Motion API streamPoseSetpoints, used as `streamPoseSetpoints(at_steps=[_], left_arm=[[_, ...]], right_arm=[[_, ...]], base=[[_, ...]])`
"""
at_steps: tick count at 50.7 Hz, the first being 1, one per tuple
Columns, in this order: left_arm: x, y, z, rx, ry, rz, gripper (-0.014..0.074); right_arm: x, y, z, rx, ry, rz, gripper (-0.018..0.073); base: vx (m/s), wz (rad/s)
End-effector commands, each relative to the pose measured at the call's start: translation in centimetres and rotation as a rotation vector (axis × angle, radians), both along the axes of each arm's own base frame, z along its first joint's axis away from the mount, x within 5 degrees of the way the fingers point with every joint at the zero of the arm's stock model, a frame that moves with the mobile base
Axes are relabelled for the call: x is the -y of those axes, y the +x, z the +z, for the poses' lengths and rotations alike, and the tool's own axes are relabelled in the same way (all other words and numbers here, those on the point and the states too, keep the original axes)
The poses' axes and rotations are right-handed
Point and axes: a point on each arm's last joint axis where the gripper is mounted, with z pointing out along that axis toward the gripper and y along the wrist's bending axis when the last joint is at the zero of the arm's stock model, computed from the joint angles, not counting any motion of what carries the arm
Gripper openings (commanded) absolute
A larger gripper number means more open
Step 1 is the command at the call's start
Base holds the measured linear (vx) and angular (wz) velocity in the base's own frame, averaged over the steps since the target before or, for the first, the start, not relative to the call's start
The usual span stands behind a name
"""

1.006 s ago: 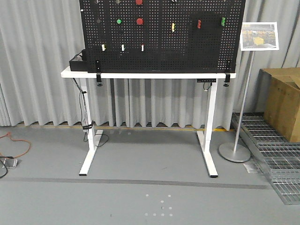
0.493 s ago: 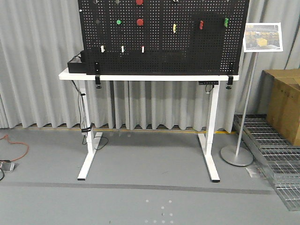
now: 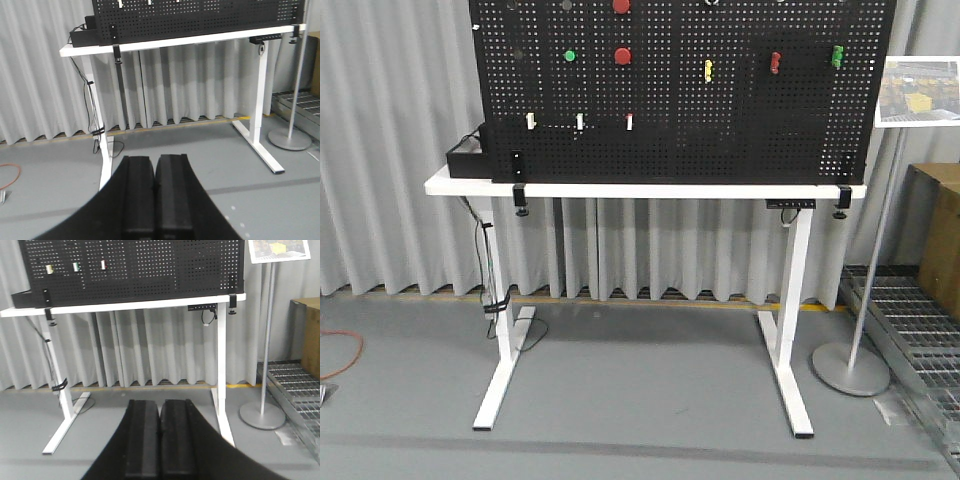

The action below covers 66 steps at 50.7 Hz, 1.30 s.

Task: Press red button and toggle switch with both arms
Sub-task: 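Drive the base forward toward the black pegboard panel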

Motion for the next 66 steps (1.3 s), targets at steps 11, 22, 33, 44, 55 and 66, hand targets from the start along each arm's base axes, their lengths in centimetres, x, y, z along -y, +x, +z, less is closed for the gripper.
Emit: streamPoseSetpoints(at_steps=[11,22,33,44,55,66], left_arm=[[0.01,0.04,-0.33,0.061,-0.017,-0.002,0.0001],[0.01,0.04,-0.33,0.061,-0.017,-0.002,0.0001],[0.01,0.04,-0.33,0.061,-0.017,-0.002,0.0001],[0.01,0.04,-0.33,0.061,-0.017,-0.002,0.0001],[0.01,0.04,-0.33,0.061,-0.017,-0.002,0.0001],[0.01,0.04,-0.33,0.061,-0.017,-0.002,0.0001]], right_arm=[[-0.04,-0.10,0.43,0.088,-0.001,0.002,-0.0003],[-0.04,-0.10,0.43,0.088,-0.001,0.002,-0.0003],[-0.04,-0.10,0.43,0.088,-0.001,0.002,-0.0003],[-0.04,-0.10,0.43,0.088,-0.001,0.002,-0.0003],[-0.04,-0.10,0.43,0.088,-0.001,0.002,-0.0003],[-0.04,-0.10,0.43,0.088,-0.001,0.002,-0.0003]], base=[[0.50,-0.06],[0.48,-0.03],[0.46,-0.03],[0.45,-0.03],[0.46,-0.02],[0.47,0.01]])
